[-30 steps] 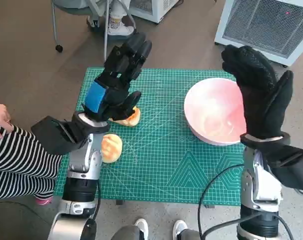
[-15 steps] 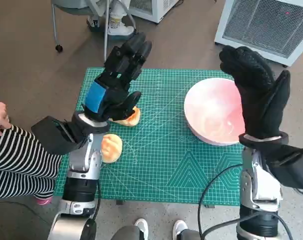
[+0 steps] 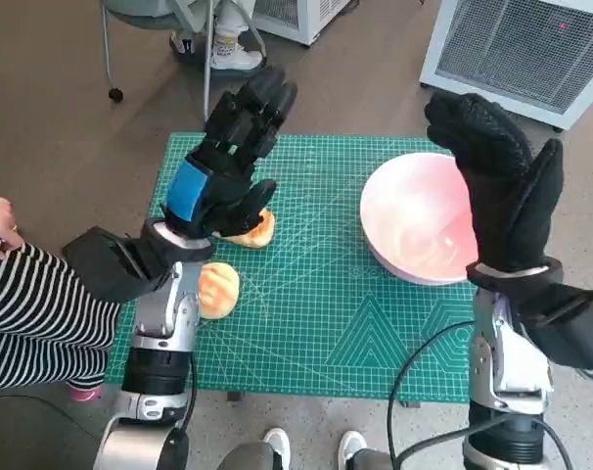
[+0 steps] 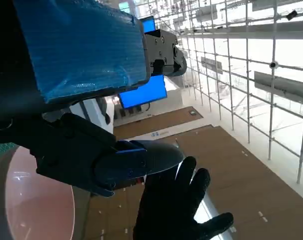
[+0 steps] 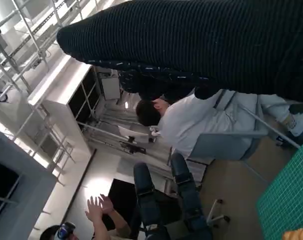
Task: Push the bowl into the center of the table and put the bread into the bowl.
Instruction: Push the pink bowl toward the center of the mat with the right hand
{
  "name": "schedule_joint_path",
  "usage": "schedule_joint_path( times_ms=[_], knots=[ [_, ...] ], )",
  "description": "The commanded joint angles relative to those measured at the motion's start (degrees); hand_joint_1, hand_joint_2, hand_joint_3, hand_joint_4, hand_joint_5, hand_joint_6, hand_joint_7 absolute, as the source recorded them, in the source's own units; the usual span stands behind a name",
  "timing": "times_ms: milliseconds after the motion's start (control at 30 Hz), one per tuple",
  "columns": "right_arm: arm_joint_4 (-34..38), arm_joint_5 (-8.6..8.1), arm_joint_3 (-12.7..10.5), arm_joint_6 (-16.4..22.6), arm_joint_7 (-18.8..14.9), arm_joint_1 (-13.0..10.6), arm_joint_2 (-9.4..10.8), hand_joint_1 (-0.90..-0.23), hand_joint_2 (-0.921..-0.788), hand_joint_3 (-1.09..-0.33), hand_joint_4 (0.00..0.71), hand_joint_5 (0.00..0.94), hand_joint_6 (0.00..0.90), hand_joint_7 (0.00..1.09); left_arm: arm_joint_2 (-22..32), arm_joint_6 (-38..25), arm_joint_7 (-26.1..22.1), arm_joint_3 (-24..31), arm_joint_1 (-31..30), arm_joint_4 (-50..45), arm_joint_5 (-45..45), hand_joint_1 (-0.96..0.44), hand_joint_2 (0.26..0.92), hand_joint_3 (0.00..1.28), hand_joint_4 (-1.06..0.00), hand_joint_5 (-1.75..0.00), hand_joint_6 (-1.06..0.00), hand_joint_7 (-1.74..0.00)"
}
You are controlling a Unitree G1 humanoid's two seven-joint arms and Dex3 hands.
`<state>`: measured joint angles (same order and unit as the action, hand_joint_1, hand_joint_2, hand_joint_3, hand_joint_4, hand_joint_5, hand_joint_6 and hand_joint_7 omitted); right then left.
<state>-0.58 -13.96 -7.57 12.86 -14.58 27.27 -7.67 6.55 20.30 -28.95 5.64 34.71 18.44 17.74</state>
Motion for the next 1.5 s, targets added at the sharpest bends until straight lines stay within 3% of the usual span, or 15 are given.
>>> schedule_joint_path(
  times_ms=[33, 233, 333, 400, 633, 833, 933, 1200, 1500],
  knots=[
    [1.29, -1.22, -1.18, -0.29, -0.73, -1.28, -0.92, -0.695, -0.921, -0.720, 0.177, 0.001, 0.135, 0.34, 0.27, 1.08, -0.19, 0.41, 0.88, 1.08, -0.05, -0.70, 0.921, 0.56, -0.05, -0.03, 0.00, -0.39],
    [1.46, -1.66, -2.97, 0.21, -1.02, -2.01, -2.67, -0.713, -0.921, -0.726, 0.179, 0.002, 0.126, 0.34, 0.03, 1.49, 0.03, 0.43, 0.79, 1.44, -0.07, -0.70, 0.921, 0.56, -0.05, -0.03, 0.00, -0.39],
    [2.93, -2.51, -5.23, 1.18, -1.51, -2.33, -4.28, -0.714, -0.921, -0.742, 0.180, 0.002, 0.117, 0.34, 0.01, 1.55, 0.18, 0.43, 0.60, 1.23, -0.06, -0.70, 0.921, 0.55, -0.05, -0.03, 0.00, -0.39],
    [5.13, -2.07, -6.66, 2.63, -1.24, -2.21, -5.18, -0.709, -0.921, -0.753, 0.177, 0.001, 0.110, 0.34, 0.01, 1.62, 0.29, 0.50, 0.55, 1.24, -0.05, -0.70, 0.921, 0.55, -0.05, -0.03, 0.00, -0.39],
    [14.05, 2.22, -10.08, 7.81, 2.60, -1.24, -8.15, -0.673, -0.921, -0.820, 0.157, 0.000, 0.079, 0.33, 0.02, 1.92, 0.57, 0.83, 0.58, 1.84, -0.12, -0.71, 0.921, 0.55, -0.05, -0.03, 0.00, -0.39],
    [24.46, 6.04, -11.36, 10.25, 7.07, 0.97, -10.58, -0.661, -0.921, -0.862, 0.150, 0.000, 0.066, 0.34, -0.05, 2.58, 0.64, 1.05, 0.92, 3.04, -0.20, -0.70, 0.921, 0.54, -0.05, -0.03, 0.00, -0.39],
    [29.22, 7.11, -11.61, 10.30, 8.86, 2.13, -11.64, -0.650, -0.921, -0.874, 0.146, 0.000, 0.059, 0.35, -0.12, 2.96, 0.60, 1.09, 1.06, 3.59, -0.20, -0.70, 0.921, 0.54, -0.06, -0.03, 0.00, -0.38],
    [39.66, 4.91, -13.01, 9.58, 9.33, 4.79, -12.45, -0.631, -0.921, -0.893, 0.141, 0.000, 0.047, 0.35, -0.30, 3.17, 0.73, 0.97, 1.15, 3.69, -0.26, -0.70, 0.921, 0.54, -0.06, -0.03, 0.00, -0.39],
    [51.46, 2.50, -14.45, 10.17, 7.13, 7.05, -12.39, -0.606, -0.921, -0.914, 0.135, 0.000, 0.037, 0.34, -0.11, 2.94, 0.60, 1.10, 0.93, 3.15, 0.08, -0.68, 0.921, 0.55, -0.06, -0.02, 0.00, -0.39]
  ],
)
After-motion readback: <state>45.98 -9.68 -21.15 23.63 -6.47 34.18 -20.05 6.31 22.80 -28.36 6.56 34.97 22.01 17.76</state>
